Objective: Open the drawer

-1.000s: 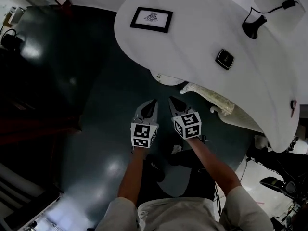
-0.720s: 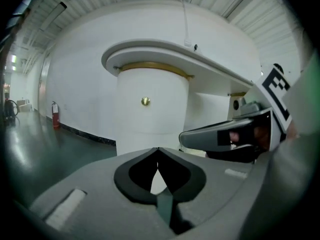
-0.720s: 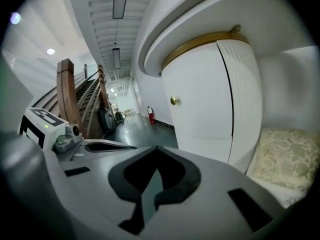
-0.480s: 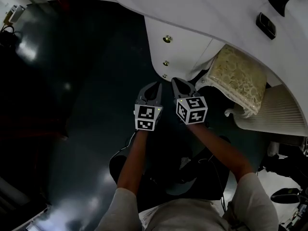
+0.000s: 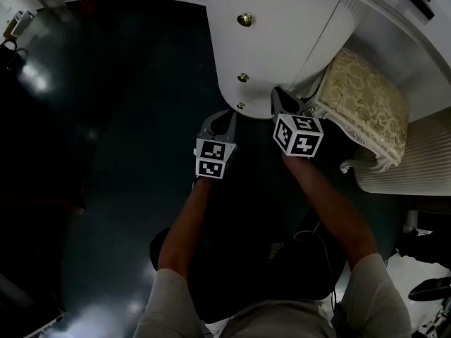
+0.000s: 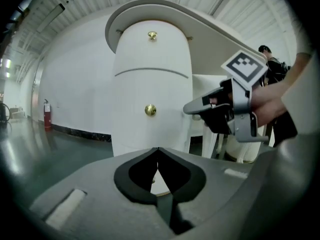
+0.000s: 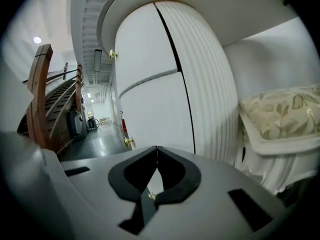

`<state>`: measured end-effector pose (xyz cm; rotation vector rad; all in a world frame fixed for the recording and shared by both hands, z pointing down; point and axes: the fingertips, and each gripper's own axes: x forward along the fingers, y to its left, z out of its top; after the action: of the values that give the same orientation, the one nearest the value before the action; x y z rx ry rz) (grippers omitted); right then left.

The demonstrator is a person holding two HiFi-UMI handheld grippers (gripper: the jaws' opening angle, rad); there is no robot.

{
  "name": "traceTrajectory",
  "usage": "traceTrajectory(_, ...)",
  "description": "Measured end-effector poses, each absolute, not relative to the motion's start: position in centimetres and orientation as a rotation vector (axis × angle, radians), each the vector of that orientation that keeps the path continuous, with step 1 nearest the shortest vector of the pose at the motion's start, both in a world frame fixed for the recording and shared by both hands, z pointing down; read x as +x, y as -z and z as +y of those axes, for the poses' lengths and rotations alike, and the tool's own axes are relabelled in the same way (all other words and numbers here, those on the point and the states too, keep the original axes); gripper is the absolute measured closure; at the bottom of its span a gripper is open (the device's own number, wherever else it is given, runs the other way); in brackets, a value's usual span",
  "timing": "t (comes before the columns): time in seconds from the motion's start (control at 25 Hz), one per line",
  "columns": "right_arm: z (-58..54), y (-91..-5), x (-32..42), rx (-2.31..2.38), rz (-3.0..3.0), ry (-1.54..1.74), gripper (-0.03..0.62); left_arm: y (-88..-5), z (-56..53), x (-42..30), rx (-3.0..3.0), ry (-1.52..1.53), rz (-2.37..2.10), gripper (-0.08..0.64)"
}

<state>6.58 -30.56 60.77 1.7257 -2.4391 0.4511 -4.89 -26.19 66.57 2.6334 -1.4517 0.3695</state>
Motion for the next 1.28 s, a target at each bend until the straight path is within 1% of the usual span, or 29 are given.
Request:
traceTrajectory(0.28,-31.7,-61.6,7.3,1.767,-2.425,-0.366,0.577,-72.2,-27.6,-4.6,2.615,-0.44,-1.483,0.549)
traceTrajectory(0.64,-31.9,-61.4,7.8,1.778,-2.425,-0.256,0.578,-76.0,-30.1,-2.7,2.574,-0.314,-1.462,0.549)
traceTrajectory(0.72,-32.0,-61.3,7.7,1.775,-2.432,-0.266,0.578,-76.9,-30.5,-3.1,2.542,-0.321,-1.485,0.549)
traceTrajectory(0.88,-32.2,-61.2,7.7,1.758,-2.474,-0.306,0.578,-79.1,-30.6,-4.1,2.537,-0.449,-1.514,0.549)
traceTrajectory(1.12,-32.2,-61.3,7.7,1.778,-2.477,-0.383,0.578,-79.2,-31.6,-3.8,2.564,-0.358,-1.484,0.548)
traceTrajectory(1.28,-32.2,-61.4,7.6,1.776,-2.478,-0.379,0.578,-80.4,-31.6,-2.2,2.608,-0.463,-1.469,0.546)
